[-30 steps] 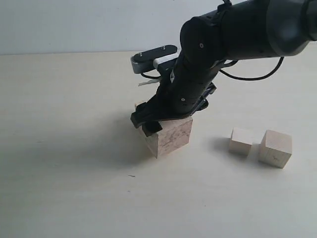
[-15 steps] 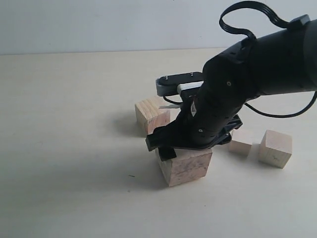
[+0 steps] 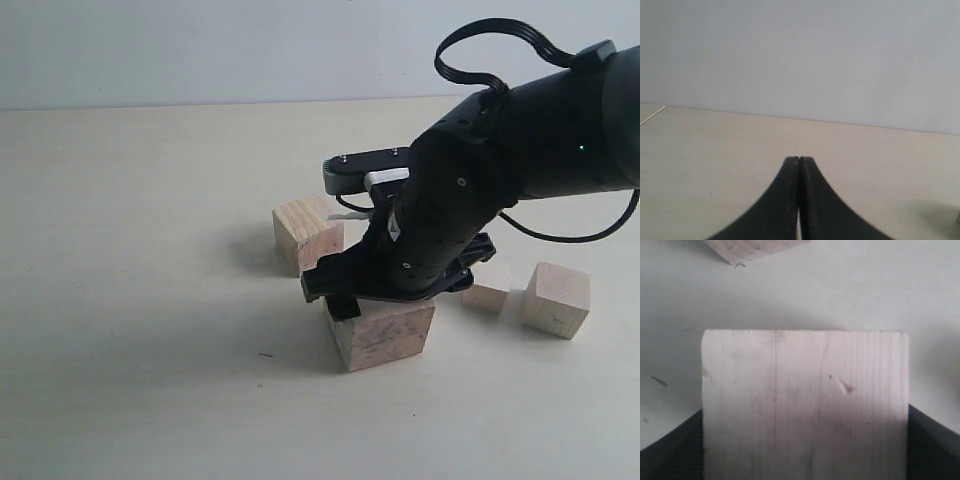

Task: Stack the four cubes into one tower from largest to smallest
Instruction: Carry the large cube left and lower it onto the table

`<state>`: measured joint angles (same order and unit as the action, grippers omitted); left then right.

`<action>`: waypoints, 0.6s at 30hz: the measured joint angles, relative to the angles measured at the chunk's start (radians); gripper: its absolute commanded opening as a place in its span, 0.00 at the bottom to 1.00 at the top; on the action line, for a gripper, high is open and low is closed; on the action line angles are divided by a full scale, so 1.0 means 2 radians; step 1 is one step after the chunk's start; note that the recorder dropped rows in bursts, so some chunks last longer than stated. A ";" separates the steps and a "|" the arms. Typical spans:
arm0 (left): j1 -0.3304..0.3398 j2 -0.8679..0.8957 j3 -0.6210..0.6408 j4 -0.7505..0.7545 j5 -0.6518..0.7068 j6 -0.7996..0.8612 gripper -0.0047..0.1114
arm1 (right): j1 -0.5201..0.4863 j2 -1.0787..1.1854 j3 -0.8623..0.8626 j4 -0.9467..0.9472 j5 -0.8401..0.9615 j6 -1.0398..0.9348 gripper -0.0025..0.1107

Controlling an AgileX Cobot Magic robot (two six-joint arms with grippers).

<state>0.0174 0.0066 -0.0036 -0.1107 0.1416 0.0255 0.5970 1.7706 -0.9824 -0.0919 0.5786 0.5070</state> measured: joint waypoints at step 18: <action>0.000 0.000 0.000 0.000 0.000 0.000 0.04 | 0.000 0.001 0.000 -0.004 -0.043 -0.012 0.82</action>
<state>0.0174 0.0066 -0.0036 -0.1107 0.1416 0.0255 0.5970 1.7732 -0.9824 -0.0996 0.4932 0.4827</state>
